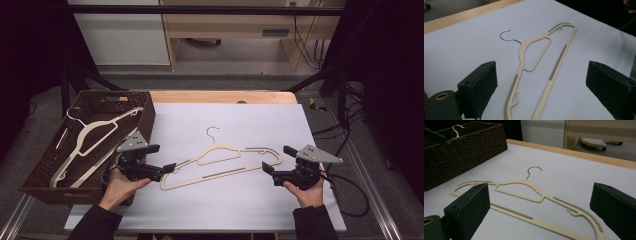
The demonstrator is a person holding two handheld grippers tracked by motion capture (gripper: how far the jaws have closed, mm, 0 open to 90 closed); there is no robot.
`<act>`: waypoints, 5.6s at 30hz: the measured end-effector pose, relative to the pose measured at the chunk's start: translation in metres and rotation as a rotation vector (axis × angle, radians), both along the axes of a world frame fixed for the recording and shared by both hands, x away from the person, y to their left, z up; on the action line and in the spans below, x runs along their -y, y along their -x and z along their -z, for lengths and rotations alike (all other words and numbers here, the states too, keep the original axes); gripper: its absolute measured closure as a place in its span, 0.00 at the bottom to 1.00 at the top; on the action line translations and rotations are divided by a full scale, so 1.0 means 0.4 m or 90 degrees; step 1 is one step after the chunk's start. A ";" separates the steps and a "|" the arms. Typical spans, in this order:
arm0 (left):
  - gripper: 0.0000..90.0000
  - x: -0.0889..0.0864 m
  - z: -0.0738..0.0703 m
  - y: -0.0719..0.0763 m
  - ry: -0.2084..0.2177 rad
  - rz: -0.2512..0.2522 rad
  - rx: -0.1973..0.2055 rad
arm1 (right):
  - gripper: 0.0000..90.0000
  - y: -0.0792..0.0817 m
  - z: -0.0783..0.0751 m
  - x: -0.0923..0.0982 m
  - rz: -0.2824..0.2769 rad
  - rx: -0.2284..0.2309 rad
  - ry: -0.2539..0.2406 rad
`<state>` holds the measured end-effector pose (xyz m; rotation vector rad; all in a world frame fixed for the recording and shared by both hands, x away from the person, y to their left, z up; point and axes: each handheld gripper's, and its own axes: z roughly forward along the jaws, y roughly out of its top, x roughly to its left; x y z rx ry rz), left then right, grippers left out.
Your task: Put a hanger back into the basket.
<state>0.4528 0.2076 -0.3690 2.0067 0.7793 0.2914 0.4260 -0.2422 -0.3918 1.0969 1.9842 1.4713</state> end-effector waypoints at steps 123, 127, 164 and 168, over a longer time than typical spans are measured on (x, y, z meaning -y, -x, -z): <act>0.88 0.203 0.108 -0.014 -0.271 -0.022 0.038 | 0.32 -0.302 0.087 -0.362 -0.047 -0.118 0.047; 0.88 0.203 0.105 -0.013 -0.273 -0.022 0.038 | 0.33 -0.323 0.096 -0.379 -0.048 -0.123 0.066; 0.88 0.224 0.112 0.012 -0.271 -0.009 0.050 | 0.98 -0.379 0.161 -0.417 -0.026 -0.245 0.095; 0.88 0.225 0.117 0.017 -0.275 -0.003 0.045 | 0.98 -0.370 0.154 -0.416 -0.014 -0.239 0.099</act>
